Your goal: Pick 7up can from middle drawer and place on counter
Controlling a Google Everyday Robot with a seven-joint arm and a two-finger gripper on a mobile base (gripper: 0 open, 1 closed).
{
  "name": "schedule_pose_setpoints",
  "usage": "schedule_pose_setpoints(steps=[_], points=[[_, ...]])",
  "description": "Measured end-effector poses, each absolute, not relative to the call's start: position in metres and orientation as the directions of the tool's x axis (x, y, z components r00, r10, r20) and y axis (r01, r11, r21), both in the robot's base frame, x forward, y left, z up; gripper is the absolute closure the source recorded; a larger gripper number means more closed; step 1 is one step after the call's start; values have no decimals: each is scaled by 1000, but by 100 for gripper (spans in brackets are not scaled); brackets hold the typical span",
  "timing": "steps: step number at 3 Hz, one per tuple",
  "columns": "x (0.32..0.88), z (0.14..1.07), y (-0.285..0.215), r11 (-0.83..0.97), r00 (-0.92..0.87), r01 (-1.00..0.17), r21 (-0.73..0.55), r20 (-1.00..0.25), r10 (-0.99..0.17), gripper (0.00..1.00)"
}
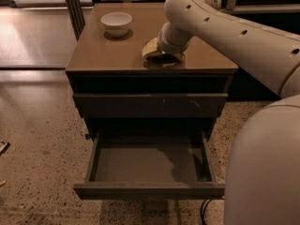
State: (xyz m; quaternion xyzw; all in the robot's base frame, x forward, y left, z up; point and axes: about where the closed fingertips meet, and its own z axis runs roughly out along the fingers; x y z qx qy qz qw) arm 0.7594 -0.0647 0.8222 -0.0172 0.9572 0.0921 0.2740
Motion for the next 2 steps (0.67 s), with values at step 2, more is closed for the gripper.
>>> schedule_pose_setpoints(steps=[2], points=[[762, 825, -64, 984, -849, -73, 161, -528, 24, 35]])
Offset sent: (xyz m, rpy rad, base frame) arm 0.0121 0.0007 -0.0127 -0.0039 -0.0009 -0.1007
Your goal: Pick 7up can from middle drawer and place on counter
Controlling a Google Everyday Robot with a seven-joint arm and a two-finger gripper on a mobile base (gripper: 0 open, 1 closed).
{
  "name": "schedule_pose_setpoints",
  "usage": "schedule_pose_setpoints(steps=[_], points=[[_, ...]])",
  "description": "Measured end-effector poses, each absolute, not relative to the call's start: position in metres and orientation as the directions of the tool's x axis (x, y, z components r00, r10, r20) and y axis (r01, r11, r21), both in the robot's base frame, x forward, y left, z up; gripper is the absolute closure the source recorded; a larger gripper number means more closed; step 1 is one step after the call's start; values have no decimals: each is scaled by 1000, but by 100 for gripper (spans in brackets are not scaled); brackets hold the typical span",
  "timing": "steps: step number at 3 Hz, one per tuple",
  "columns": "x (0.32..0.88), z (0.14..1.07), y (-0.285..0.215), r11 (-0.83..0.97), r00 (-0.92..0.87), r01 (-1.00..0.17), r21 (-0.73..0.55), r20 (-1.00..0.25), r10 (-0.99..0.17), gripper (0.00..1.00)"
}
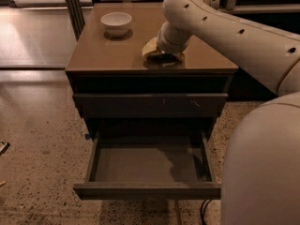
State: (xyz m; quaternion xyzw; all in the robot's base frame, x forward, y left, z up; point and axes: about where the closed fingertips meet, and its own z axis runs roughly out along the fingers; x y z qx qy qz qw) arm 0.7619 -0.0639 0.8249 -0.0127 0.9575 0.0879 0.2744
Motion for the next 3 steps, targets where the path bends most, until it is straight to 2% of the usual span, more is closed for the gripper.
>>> schedule_pose_setpoints(steps=[1, 2, 3], points=[[764, 824, -63, 986, -850, -62, 155, -526, 29, 12], [765, 825, -62, 993, -850, -41, 114, -525, 25, 0], [765, 825, -62, 993, -851, -41, 114, -525, 25, 0]])
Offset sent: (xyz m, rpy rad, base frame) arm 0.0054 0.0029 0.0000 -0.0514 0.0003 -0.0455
